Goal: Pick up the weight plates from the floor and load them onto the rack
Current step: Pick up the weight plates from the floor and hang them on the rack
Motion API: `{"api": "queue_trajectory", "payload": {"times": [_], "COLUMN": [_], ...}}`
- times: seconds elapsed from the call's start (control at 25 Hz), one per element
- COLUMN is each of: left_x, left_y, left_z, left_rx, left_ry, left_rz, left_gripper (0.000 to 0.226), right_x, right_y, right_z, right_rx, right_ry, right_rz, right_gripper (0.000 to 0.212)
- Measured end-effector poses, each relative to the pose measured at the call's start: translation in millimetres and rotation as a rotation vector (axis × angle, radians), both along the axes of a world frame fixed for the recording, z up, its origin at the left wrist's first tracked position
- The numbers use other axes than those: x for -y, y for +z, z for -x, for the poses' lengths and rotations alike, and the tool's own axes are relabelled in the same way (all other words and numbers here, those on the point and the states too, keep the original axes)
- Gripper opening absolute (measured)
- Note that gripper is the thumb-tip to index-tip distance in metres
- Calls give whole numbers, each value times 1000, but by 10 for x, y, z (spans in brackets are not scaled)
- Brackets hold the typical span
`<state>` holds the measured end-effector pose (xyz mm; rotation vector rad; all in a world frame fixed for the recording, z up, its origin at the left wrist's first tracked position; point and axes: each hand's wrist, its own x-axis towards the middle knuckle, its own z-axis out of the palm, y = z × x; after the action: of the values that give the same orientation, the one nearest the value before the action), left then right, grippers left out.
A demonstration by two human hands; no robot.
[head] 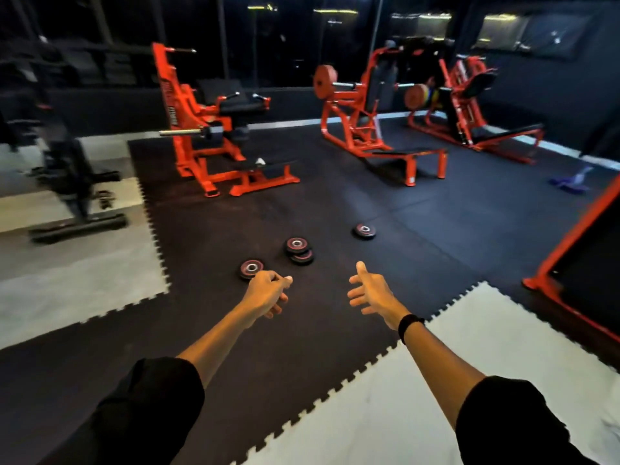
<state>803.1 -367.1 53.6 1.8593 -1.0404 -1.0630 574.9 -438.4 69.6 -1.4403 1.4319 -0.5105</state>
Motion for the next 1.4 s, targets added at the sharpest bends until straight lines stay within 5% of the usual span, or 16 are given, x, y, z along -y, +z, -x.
{"api": "queue_trajectory", "payload": {"times": [0.36, 0.6, 1.0, 1.4], "left_x": [2163, 3378, 5837, 8425], "left_y": [-262, -275, -478, -53], "left_z": [-576, -753, -315, -146], "left_rx": [-105, -134, -138, -138], "left_ry": [-31, -65, -256, -227], "left_rz": [-17, -28, -70, 3], "left_gripper": [24, 22, 24, 23], "right_x": [1855, 2914, 5131, 7607], "right_y": [-30, -127, -505, -92], "right_z": [-585, -889, -503, -174], "right_rx": [-99, -33, 62, 90], "right_ry": [18, -102, -247, -306], "right_rz": [-72, -41, 17, 64], "right_gripper": [64, 43, 45, 40]}}
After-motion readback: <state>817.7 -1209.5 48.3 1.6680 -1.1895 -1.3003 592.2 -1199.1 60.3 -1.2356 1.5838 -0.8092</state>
